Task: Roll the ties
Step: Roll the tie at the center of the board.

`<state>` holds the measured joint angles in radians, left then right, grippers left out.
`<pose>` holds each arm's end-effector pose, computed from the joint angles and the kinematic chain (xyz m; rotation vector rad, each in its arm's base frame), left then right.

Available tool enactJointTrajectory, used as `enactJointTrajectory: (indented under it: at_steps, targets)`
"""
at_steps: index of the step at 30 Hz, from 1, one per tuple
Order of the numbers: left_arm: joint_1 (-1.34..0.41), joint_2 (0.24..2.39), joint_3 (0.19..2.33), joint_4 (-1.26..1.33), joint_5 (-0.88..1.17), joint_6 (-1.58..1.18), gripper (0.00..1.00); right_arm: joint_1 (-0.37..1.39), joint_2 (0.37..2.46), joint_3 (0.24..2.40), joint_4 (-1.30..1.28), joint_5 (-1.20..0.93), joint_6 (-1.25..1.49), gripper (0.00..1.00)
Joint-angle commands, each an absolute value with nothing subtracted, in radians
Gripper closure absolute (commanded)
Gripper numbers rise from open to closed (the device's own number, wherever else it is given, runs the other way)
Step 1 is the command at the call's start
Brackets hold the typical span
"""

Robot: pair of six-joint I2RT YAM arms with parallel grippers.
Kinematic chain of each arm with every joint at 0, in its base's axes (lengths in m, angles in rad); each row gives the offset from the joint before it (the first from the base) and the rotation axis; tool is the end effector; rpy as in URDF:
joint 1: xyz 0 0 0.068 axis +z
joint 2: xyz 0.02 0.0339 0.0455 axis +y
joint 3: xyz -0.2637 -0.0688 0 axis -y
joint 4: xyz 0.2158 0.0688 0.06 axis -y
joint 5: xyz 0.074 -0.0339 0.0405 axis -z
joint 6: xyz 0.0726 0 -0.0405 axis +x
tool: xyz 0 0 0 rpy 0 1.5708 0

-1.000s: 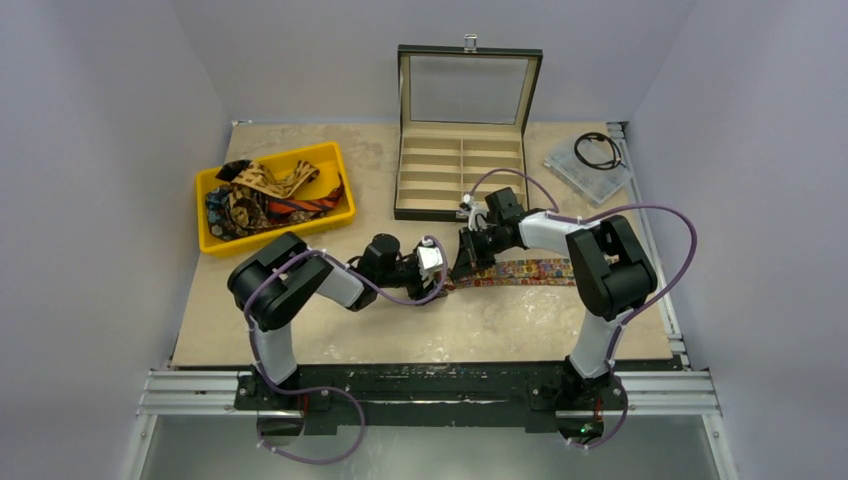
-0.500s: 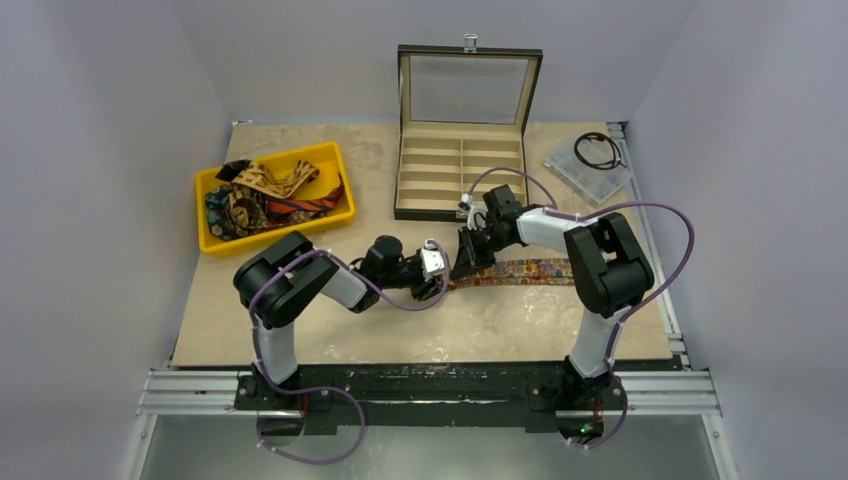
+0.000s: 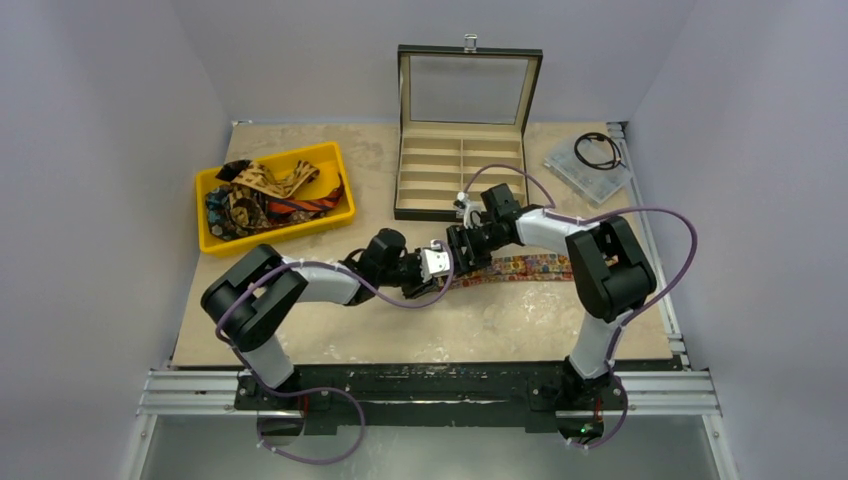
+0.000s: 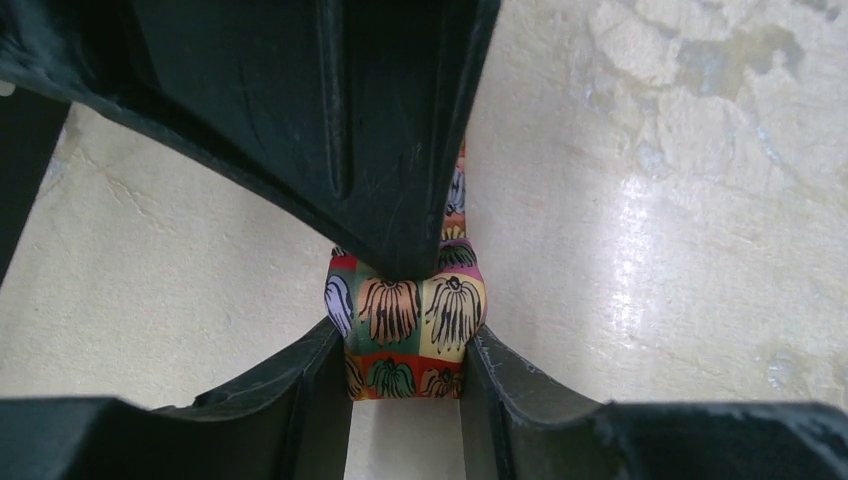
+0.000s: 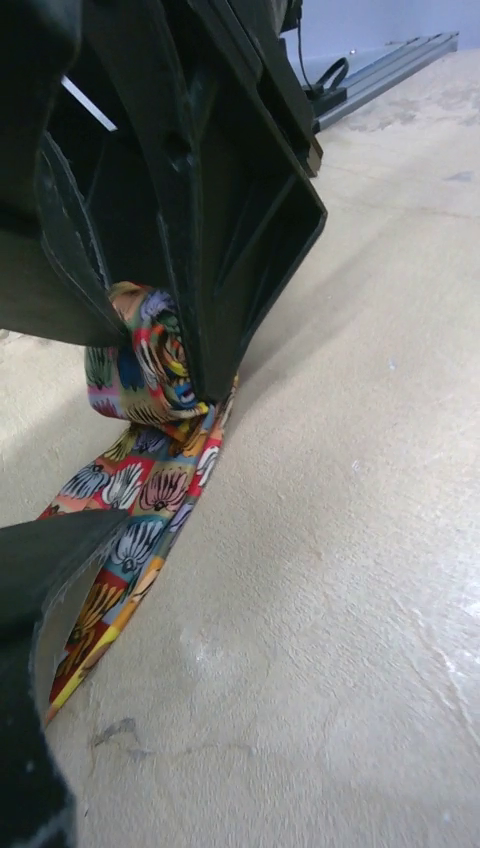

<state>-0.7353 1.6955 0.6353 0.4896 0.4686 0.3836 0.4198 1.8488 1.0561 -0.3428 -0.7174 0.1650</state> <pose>0.2208 -0.2439 0.1412 1.3697 1.6625 -0.7061 0.2918 0.1825 0.1388 -0.5674 2.6603 1.1460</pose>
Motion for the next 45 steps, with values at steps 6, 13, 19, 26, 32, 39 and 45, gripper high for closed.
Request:
enactJointTrajectory:
  at_steps: [6, 13, 19, 26, 32, 39, 45]
  targets:
    - [-0.736, 1.720, 0.756, 0.148, 0.388, 0.460, 0.87, 0.381, 1.716, 0.999, -0.397, -0.748, 0.118, 0.36]
    - [-0.746, 1.739, 0.772, 0.131, 0.395, 0.464, 0.87, 0.379, 1.657, 0.898, -0.109, -0.826, 0.356, 0.41]
    - [-0.748, 1.753, 0.782, 0.125, 0.402, 0.460, 0.86, 0.411, 1.746, 0.910, 0.006, -0.833, 0.446, 0.48]
    - [-0.747, 1.762, 0.790, 0.117, 0.400, 0.462, 0.86, 0.433, 1.782, 0.922, 0.015, -0.824, 0.441, 0.57]
    - [-0.747, 1.769, 0.797, 0.116, 0.404, 0.456, 0.85, 0.436, 1.809, 0.934, -0.054, -0.799, 0.378, 0.81]
    - [-0.722, 1.736, 0.762, 0.195, 0.500, 0.421, 0.55, 0.434, 1.885, 0.997, -0.200, -0.686, 0.274, 1.00]
    - [-0.678, 1.669, 0.632, 0.565, 0.572, 0.279, 0.32, 0.434, 1.909, 1.016, -0.283, -0.556, 0.217, 1.00]
